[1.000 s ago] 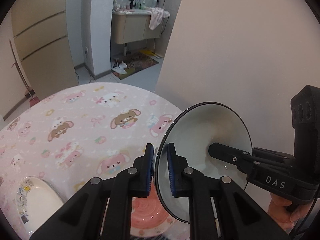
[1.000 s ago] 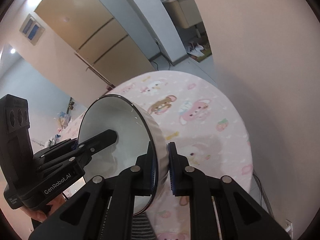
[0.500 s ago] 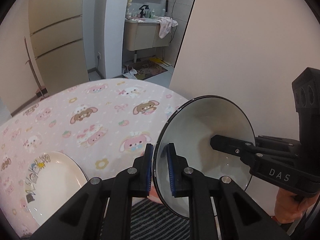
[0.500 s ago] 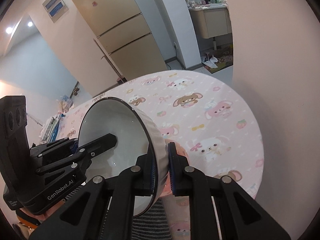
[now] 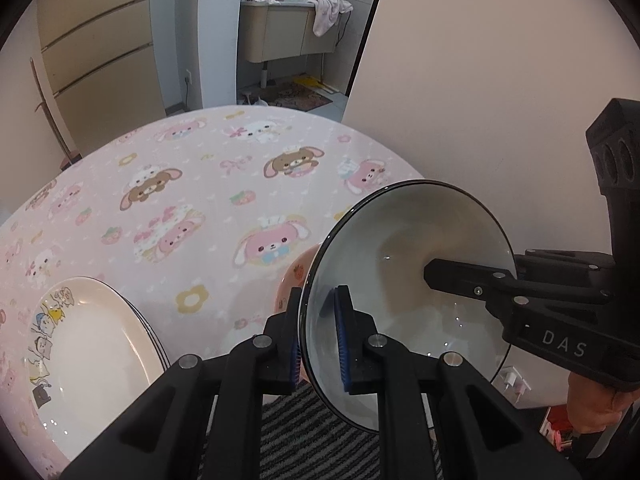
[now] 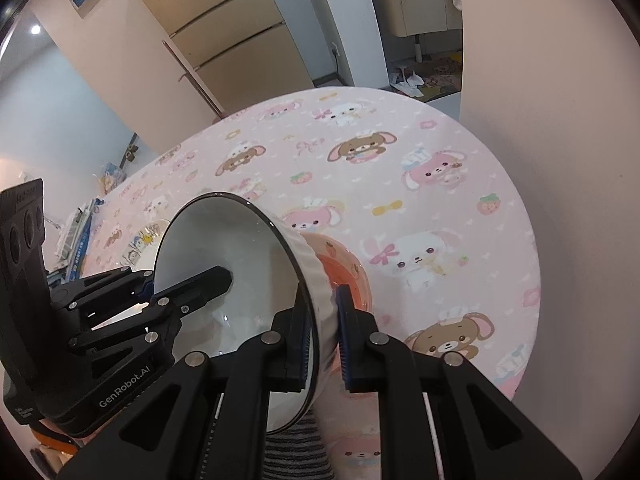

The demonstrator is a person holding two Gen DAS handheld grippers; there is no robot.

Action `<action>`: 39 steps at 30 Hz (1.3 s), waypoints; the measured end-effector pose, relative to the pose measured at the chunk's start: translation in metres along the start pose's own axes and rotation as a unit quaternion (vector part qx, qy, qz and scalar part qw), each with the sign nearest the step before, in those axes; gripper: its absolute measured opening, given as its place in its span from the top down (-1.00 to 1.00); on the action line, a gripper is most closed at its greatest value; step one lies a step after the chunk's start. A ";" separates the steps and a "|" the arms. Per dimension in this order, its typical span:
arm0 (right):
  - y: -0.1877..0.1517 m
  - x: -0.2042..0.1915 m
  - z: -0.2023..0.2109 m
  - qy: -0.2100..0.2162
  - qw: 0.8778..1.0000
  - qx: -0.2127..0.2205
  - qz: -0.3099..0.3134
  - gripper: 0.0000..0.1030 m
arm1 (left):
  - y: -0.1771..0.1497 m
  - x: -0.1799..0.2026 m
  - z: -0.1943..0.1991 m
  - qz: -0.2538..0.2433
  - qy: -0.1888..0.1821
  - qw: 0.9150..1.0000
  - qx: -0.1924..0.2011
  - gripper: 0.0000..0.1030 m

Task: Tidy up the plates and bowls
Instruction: 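Lift the white bowl and carry it over the nested pink bowls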

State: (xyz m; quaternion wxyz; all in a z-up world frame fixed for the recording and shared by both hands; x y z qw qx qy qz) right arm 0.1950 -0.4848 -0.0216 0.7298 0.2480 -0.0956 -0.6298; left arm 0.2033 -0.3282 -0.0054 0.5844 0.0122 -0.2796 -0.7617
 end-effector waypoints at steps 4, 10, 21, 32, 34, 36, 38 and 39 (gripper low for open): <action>-0.003 0.000 -0.009 -0.016 1.000 -0.014 0.015 0.77 | -0.002 0.002 -0.007 -0.015 0.010 1.000 0.010 0.71; -0.005 0.012 -0.006 -0.031 0.999 -0.006 0.014 0.78 | -0.008 0.011 -0.020 -0.036 0.007 0.999 0.015 0.71; -0.006 0.002 -0.024 -0.023 0.999 -0.022 0.032 0.79 | -0.006 0.006 -0.016 -0.054 0.058 0.996 0.026 0.71; -0.005 -0.007 -0.031 -0.058 0.995 -0.030 0.069 0.78 | -0.008 0.003 -0.024 -0.071 0.077 0.994 0.017 0.71; -0.004 -0.011 -0.032 -0.074 0.993 -0.031 0.087 0.76 | -0.009 0.004 -0.023 -0.079 0.085 0.993 0.021 0.71; -0.003 -0.012 -0.033 -0.076 0.992 -0.031 0.093 0.75 | -0.008 0.003 -0.022 -0.082 0.089 0.992 0.022 0.71; -0.002 -0.013 -0.034 -0.076 0.992 -0.035 0.097 0.75 | -0.009 0.004 -0.022 -0.089 0.093 0.991 0.024 0.71; -0.002 -0.013 -0.034 -0.079 0.991 -0.037 0.100 0.75 | -0.009 0.005 -0.022 -0.092 0.095 0.991 0.026 0.71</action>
Point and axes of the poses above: each gripper's, at about its wrist camera, not at the fingertips, and z roughly against the way its jaws point, x to its right, y to its top, the point moved 4 cm from there along -z, roughly the way its jaws point, and after that the axes turned 15 degrees about z, right-handed, at the moved point
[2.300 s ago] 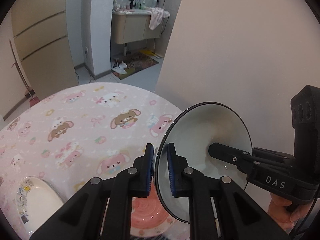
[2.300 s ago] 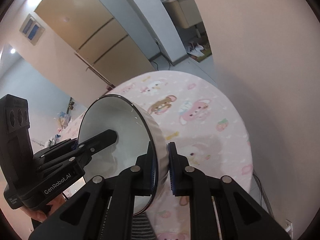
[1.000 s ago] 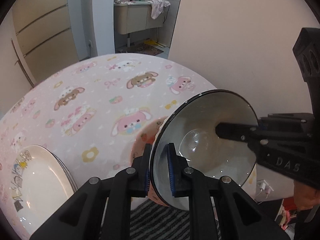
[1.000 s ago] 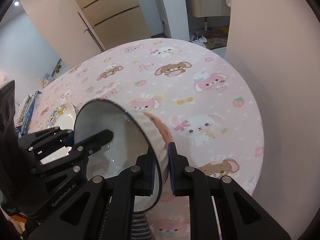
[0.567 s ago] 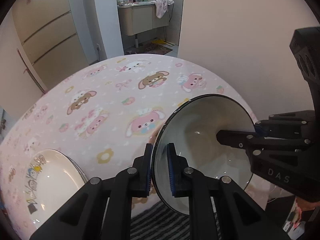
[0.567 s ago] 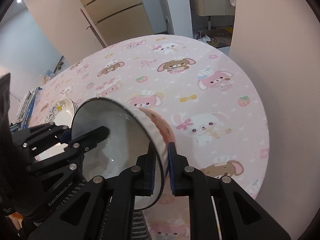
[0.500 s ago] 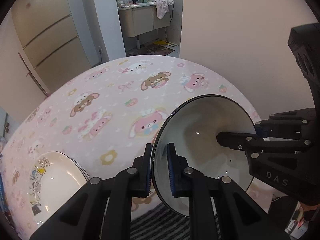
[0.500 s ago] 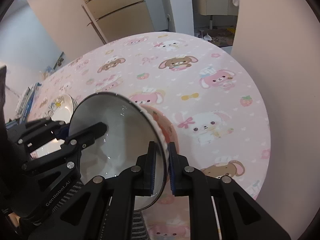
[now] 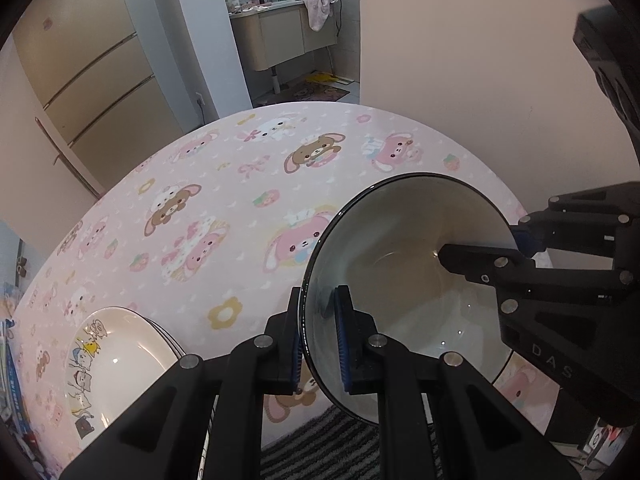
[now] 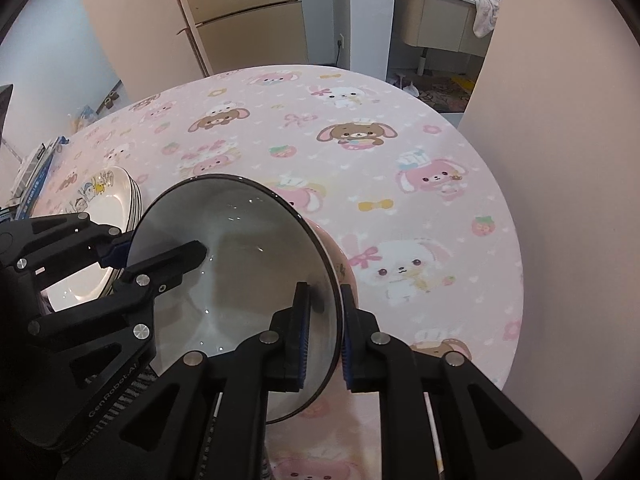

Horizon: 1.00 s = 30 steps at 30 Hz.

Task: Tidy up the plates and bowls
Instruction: 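Lift the white bowl and carry it over the nested pink bowls, then lower the white bowl into the pink bowls and open both tools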

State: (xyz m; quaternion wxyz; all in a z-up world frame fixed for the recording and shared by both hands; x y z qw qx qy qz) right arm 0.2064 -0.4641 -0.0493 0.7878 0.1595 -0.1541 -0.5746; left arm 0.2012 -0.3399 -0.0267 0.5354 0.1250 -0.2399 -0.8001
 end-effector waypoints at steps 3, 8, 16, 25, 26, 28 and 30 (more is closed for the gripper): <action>0.001 -0.003 -0.001 -0.013 1.000 -0.006 0.015 0.75 | 0.000 0.000 -0.002 -0.007 0.003 1.000 0.000 0.70; 0.002 -0.003 -0.004 -0.021 0.999 -0.015 0.020 0.75 | 0.000 -0.001 -0.006 -0.012 0.007 1.000 -0.001 0.67; -0.001 -0.002 0.000 -0.030 0.999 -0.014 0.024 0.78 | 0.001 0.000 -0.001 -0.022 0.009 1.000 0.010 0.78; -0.005 0.002 0.004 -0.038 0.999 -0.006 0.023 0.87 | 0.004 -0.004 0.008 -0.010 -0.003 1.000 0.020 0.92; -0.005 0.001 0.006 -0.041 0.999 -0.004 0.024 0.87 | 0.004 -0.001 0.011 -0.013 -0.018 1.000 0.017 0.92; -0.005 -0.001 0.009 -0.048 0.998 0.001 0.030 0.88 | 0.002 0.003 0.011 -0.013 -0.048 0.999 -0.001 0.92; -0.004 0.000 0.009 -0.046 0.999 -0.002 0.027 0.88 | 0.001 0.005 0.009 -0.015 -0.026 1.000 0.008 0.92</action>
Point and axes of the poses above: each gripper's, at about its wrist camera, not at the fingertips, and z roughly against the way its jaws point, x to its right, y to its top, the point moved 4 cm from there along -z, roughly the way its jaws point, and after that the axes turned 15 degrees about z, right-handed, at the moved point
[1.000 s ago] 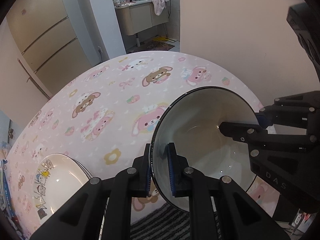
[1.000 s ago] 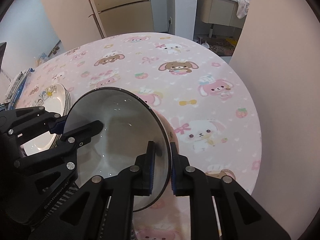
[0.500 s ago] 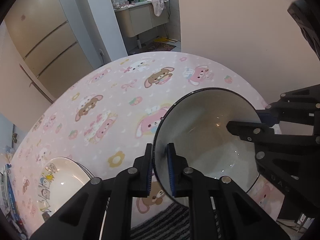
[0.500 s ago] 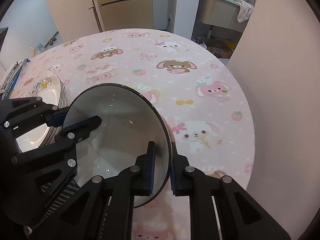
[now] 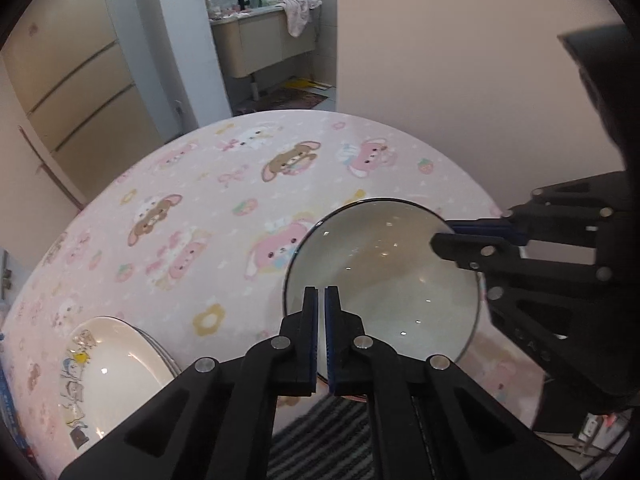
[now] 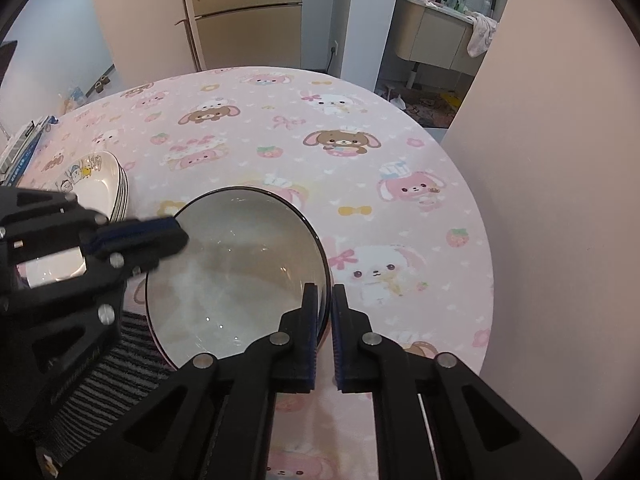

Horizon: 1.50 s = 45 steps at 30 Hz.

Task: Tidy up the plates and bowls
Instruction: 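Lower the white bowl into the pink bowls and open both tools, then move both tools to the rim of the nested bowl stack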

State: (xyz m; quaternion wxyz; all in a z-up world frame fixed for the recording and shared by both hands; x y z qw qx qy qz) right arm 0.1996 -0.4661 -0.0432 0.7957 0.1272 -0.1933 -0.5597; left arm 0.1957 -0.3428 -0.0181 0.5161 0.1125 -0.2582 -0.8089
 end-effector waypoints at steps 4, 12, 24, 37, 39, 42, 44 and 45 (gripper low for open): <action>0.003 0.006 0.002 0.012 1.000 0.009 -0.024 0.88 | 0.005 -0.005 0.003 0.012 0.004 1.000 0.017 0.92; 0.011 0.025 -0.011 0.080 0.993 0.006 -0.085 0.85 | 0.017 -0.027 0.010 0.045 0.010 0.998 0.032 0.92; 0.008 0.032 0.003 0.092 0.990 0.023 -0.103 0.84 | 0.016 -0.030 0.013 0.051 0.013 0.998 0.032 0.90; 0.008 0.028 0.064 0.088 0.988 0.086 -0.091 0.56 | 0.017 -0.020 0.091 0.053 0.014 0.991 0.123 -0.61; 0.007 0.027 0.074 0.091 0.987 0.098 -0.088 0.51 | 0.014 -0.019 0.107 0.049 0.020 0.987 0.152 -0.63; 0.004 0.026 0.087 0.089 0.985 0.116 -0.089 0.49 | 0.008 -0.019 0.129 0.048 0.022 0.983 0.177 -0.63; 0.001 0.025 0.098 0.088 0.983 0.136 -0.091 0.42 | 0.004 -0.021 0.143 0.059 0.011 0.981 0.186 -0.63; -0.001 0.024 0.105 0.082 0.981 0.149 -0.090 0.35 | 0.002 -0.021 0.149 0.065 0.009 0.979 0.192 -0.63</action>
Point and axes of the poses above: each gripper's, at about its wrist camera, not at the fingertips, and z roughly against the way its jaws point, x to its right, y to its top, the point moved 4 cm from there along -z, roughly the way its jaws point, and after that the axes turned 15 degrees about z, right-handed, at the moved point
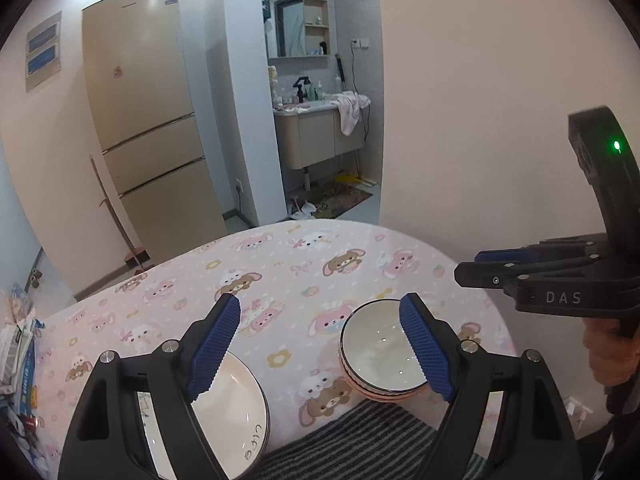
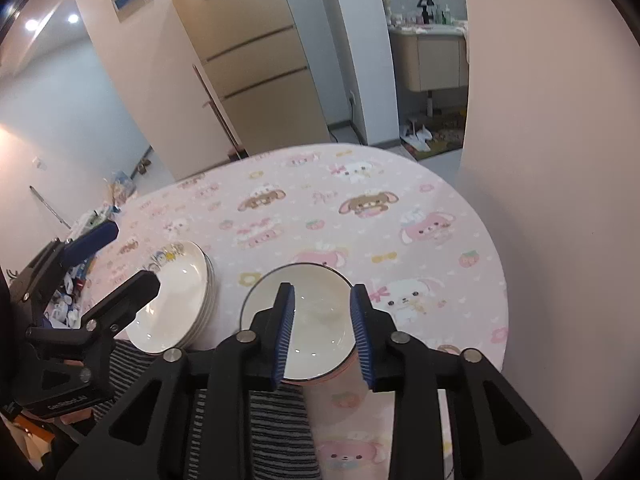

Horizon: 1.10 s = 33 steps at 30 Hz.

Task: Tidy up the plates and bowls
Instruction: 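Move both tools to the rim of the nested bowl stack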

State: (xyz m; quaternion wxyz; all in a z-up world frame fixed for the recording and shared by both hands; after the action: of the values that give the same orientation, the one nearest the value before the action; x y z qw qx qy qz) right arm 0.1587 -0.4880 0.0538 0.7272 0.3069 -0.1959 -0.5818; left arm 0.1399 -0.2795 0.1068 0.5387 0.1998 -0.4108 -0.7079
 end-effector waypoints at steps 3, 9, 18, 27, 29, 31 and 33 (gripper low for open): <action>0.000 -0.004 0.017 -0.021 0.999 0.031 0.011 0.10 | 0.004 -0.002 0.019 0.009 0.004 1.000 0.024 -0.65; 0.000 -0.006 0.030 0.009 0.999 0.040 0.021 -0.08 | 0.006 -0.007 0.048 0.023 0.030 0.997 0.065 -0.70; -0.021 -0.003 0.021 0.014 0.999 0.028 0.024 -0.09 | -0.003 -0.019 0.056 0.078 0.036 0.993 0.083 -0.71; -0.036 0.014 0.005 0.018 1.000 0.005 0.004 -0.09 | 0.002 -0.032 0.041 0.130 0.012 0.987 0.095 -0.73; -0.040 0.018 -0.002 0.020 1.000 -0.003 -0.002 -0.09 | -0.002 -0.029 0.030 0.122 -0.022 0.988 0.091 -0.86; -0.043 0.021 -0.010 0.026 1.000 -0.010 -0.010 -0.09 | -0.007 -0.028 0.017 0.126 -0.038 0.988 0.079 -0.88; -0.047 0.023 -0.019 0.034 0.999 -0.017 -0.017 -0.09 | -0.012 -0.026 0.003 0.124 -0.048 0.989 0.067 -0.88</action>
State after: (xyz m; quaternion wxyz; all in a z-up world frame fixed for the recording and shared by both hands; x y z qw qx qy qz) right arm 0.1430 -0.5128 0.0065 0.7284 0.3177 -0.1561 -0.5867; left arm 0.1392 -0.2530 0.0947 0.5879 0.1484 -0.5039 -0.6151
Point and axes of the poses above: each gripper's, at about its wrist camera, not at the fingertips, and z roughly against the way its jaws point, x to its right, y to its top, the point moved 4 cm from there along -z, roughly the way its jaws point, and after that the axes turned 15 degrees about z, right-handed, at the moved point
